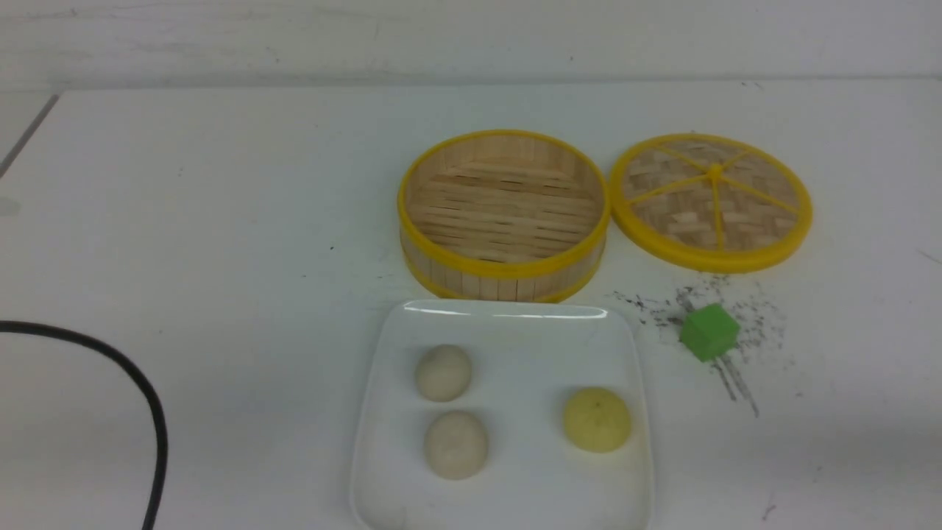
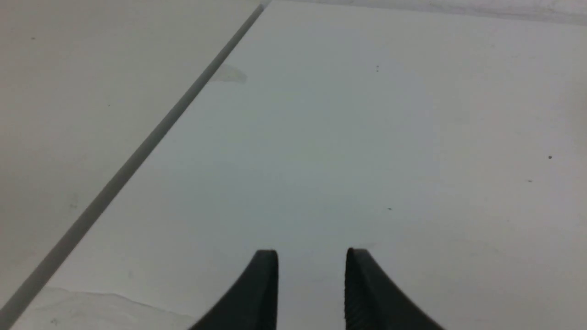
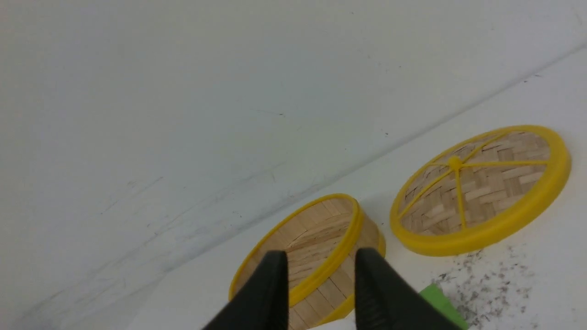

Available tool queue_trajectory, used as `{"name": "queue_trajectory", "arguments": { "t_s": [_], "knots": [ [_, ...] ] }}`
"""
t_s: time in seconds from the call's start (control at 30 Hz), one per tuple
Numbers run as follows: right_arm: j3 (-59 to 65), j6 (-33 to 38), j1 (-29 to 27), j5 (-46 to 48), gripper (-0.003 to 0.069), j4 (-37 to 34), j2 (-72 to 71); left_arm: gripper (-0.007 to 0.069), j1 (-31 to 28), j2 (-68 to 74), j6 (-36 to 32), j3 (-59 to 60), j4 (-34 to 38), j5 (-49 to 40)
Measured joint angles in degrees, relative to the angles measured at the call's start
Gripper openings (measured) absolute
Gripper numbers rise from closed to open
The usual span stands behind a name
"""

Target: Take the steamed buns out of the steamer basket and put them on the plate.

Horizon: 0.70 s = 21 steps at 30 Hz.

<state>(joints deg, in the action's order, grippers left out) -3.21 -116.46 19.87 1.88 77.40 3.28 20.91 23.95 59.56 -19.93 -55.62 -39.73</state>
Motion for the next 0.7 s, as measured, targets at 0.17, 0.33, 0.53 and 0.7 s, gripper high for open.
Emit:
{"name": "queue_trajectory", "arguments": {
  "t_s": [0.17,0.33,0.53,0.7],
  "knots": [
    [0.0,0.0,0.0,0.08,0.0237,-2.1,0.0,0.0244,0.0,0.0,0.0,0.0,0.27,-4.23],
    [0.0,0.16,0.0,0.19,0.0239,-6.02,0.0,0.0244,0.0,0.0,0.0,0.0,-0.03,-8.22],
    [0.0,12.72,0.0,-0.23,0.0239,-9.95,0.0,0.0244,0.0,0.0,0.0,0.0,-1.09,-10.78],
    [0.0,42.64,0.0,-1.12,0.0239,-25.67,0.0,0.0244,0.0,0.0,0.0,0.0,-1.26,-11.52]
  ]
}}
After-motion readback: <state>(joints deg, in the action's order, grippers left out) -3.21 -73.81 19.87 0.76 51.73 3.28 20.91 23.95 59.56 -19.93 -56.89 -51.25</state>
